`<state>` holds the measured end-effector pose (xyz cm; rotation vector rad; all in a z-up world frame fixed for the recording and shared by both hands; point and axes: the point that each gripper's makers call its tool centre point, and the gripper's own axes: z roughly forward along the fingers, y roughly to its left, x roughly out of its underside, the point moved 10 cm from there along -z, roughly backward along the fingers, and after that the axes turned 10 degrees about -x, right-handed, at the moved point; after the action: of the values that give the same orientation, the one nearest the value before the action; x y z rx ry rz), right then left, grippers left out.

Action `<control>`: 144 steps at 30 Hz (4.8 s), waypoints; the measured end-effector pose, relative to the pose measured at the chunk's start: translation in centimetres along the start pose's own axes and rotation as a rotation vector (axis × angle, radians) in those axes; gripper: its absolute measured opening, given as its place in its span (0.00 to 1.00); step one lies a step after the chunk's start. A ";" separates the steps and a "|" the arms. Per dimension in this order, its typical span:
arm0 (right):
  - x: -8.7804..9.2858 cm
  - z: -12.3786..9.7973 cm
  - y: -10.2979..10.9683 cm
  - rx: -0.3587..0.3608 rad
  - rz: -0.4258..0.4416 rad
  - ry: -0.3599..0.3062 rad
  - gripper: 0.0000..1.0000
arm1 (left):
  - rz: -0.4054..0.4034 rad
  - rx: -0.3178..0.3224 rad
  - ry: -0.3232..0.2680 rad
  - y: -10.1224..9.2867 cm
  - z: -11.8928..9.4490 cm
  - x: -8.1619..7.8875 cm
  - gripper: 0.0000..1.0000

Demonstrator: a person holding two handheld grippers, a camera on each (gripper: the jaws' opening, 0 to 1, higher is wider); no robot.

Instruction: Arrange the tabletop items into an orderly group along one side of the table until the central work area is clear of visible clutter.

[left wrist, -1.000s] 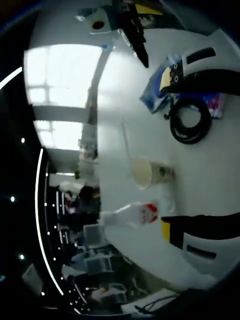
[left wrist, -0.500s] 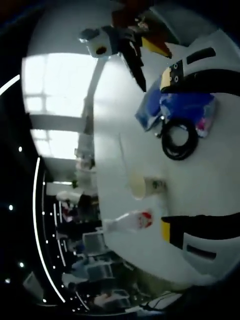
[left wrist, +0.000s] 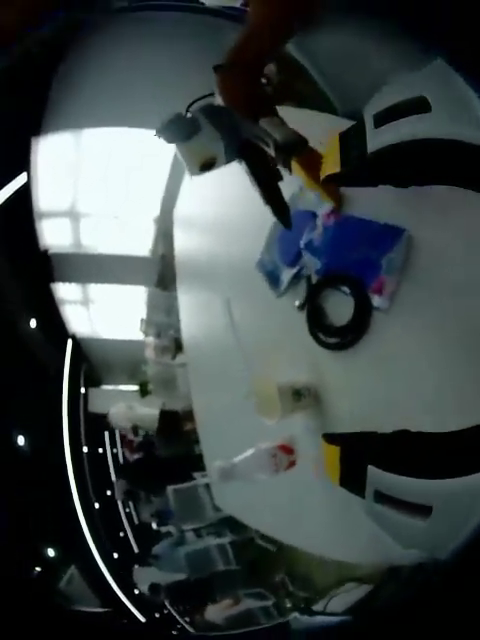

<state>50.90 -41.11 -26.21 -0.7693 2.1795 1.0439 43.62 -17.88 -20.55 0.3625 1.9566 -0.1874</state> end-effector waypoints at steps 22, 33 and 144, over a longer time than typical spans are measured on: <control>0.9 1.6 -2.4 0.107 0.051 -0.084 0.72 | -0.043 -0.012 0.025 -1.6 -2.6 0.9 0.95; 1.9 2.3 -3.0 0.160 0.064 -0.090 0.43 | -0.095 -0.039 0.046 -1.6 -2.3 1.7 0.93; -4.2 -10.2 -1.4 0.242 0.005 -0.205 0.01 | -0.105 -0.084 0.034 -1.0 -2.0 3.1 0.99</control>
<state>51.97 -49.13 -18.57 -0.5230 2.0814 0.8035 40.38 -17.69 -22.64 0.2096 2.0113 -0.1664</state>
